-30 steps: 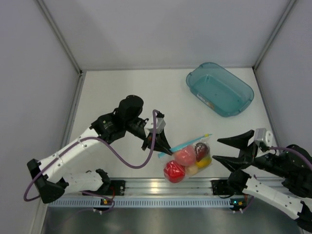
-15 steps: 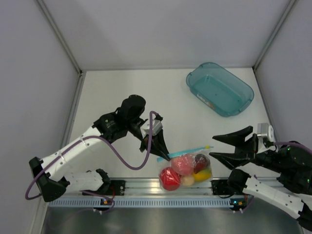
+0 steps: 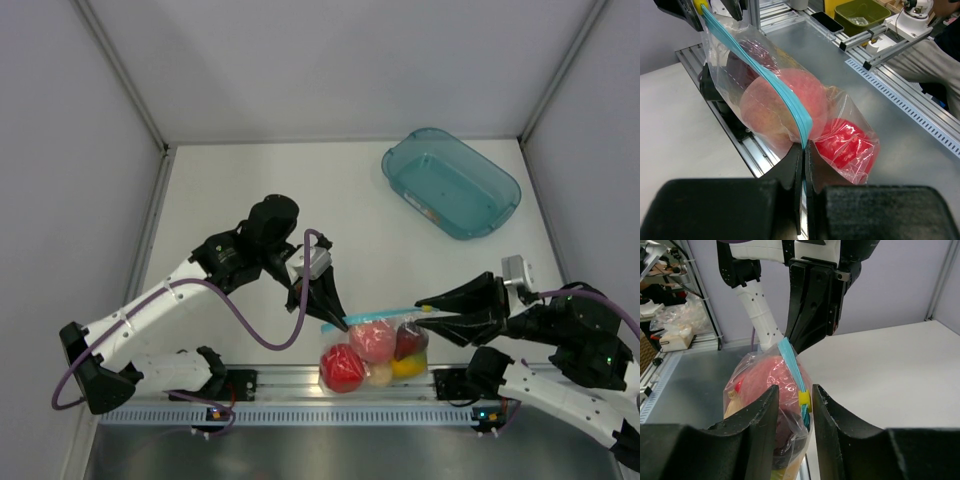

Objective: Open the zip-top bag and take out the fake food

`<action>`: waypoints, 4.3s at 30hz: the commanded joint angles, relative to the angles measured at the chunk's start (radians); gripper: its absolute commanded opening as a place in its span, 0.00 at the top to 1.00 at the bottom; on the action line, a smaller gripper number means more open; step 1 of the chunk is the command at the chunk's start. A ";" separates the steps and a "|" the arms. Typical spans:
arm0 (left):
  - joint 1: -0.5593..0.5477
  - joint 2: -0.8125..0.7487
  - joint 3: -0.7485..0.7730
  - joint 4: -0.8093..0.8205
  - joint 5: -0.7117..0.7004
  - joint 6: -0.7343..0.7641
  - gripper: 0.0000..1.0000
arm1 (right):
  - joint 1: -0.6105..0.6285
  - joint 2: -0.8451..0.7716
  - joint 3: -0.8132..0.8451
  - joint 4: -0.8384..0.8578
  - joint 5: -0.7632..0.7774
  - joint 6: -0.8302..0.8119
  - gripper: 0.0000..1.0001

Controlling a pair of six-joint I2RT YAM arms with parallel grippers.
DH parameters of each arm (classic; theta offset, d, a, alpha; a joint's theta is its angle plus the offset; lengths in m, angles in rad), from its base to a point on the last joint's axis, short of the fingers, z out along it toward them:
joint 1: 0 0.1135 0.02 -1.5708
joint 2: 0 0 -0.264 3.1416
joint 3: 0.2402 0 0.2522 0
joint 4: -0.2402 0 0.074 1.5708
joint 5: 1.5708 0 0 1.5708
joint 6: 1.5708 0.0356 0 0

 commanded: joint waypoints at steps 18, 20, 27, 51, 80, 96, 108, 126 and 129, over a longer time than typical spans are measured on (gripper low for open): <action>0.007 -0.004 0.058 0.008 0.053 0.045 1.00 | 0.000 -0.074 -0.072 0.030 0.039 0.071 0.59; 0.009 -0.004 0.059 0.007 0.050 0.048 1.00 | 0.000 -0.078 -0.075 0.033 0.036 0.073 0.61; 0.009 -0.010 0.058 0.007 0.035 0.050 1.00 | 0.000 -0.078 -0.074 0.036 0.031 0.087 0.84; 0.126 0.108 0.018 0.008 -0.257 -0.001 0.38 | 0.000 0.184 0.178 -0.321 0.278 -0.079 1.00; -0.025 0.105 -0.085 0.573 -0.489 -0.248 0.48 | -0.002 0.451 0.192 -0.367 0.269 -0.139 1.00; -0.034 0.149 -0.105 0.573 -0.401 -0.283 0.65 | -0.002 0.440 0.189 -0.343 0.285 -0.139 1.00; -0.034 0.159 -0.106 0.574 -0.413 -0.269 0.95 | -0.002 0.428 0.183 -0.339 0.298 -0.136 1.00; 0.130 0.100 -0.229 0.458 -0.358 -0.145 1.00 | -0.002 0.333 0.222 -0.416 0.487 -0.125 1.00; 0.178 0.087 -0.269 0.459 -0.349 -0.144 1.00 | -0.002 0.308 0.256 -0.454 0.519 -0.128 1.00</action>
